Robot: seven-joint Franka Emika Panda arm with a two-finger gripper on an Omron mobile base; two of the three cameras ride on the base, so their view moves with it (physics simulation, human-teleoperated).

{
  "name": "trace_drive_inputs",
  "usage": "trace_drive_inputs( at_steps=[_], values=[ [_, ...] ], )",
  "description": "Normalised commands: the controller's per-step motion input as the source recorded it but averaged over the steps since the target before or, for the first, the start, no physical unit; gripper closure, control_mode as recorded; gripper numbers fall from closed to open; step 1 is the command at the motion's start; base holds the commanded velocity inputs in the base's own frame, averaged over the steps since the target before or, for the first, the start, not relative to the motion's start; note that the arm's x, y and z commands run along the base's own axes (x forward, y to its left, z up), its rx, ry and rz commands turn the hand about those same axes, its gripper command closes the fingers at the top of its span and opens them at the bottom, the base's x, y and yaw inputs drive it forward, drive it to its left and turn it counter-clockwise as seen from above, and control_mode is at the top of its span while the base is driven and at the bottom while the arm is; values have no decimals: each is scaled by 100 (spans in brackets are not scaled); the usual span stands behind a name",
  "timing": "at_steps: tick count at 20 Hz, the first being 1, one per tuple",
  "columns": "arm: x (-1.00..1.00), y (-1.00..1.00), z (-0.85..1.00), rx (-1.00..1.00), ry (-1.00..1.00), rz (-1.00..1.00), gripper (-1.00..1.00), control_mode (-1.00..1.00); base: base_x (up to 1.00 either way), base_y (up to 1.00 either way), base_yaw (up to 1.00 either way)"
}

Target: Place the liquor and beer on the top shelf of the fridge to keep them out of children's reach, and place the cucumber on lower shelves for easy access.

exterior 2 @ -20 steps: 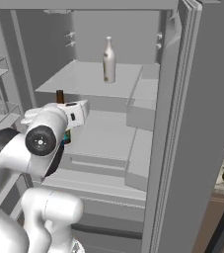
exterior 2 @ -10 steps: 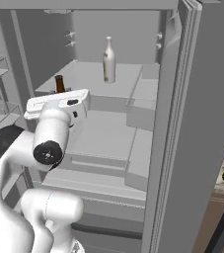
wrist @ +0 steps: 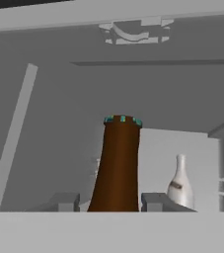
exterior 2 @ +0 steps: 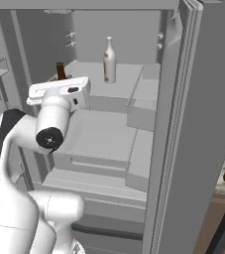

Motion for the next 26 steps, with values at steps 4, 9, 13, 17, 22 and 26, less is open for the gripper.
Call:
trace_drive_inputs(
  at_steps=[4, 9, 13, 17, 22, 26],
  values=[
    [29, 5, 47, 0, 0, 0, 100, -100, 0, 0, 0],
    [29, 0, 36, 0, 0, 0, 100, -100, 0, 0, 0],
    [30, 0, 8, 0, 0, 0, 100, -100, 0, 0, 0],
    [34, 0, 0, 1, 0, 0, 100, -100, 0, 0, 0],
    [30, 0, -8, 1, -3, 0, 100, -100, 0, 0, 0],
    [28, 0, -29, 0, -6, 0, 100, -100, 0, 0, 0]
  ],
)
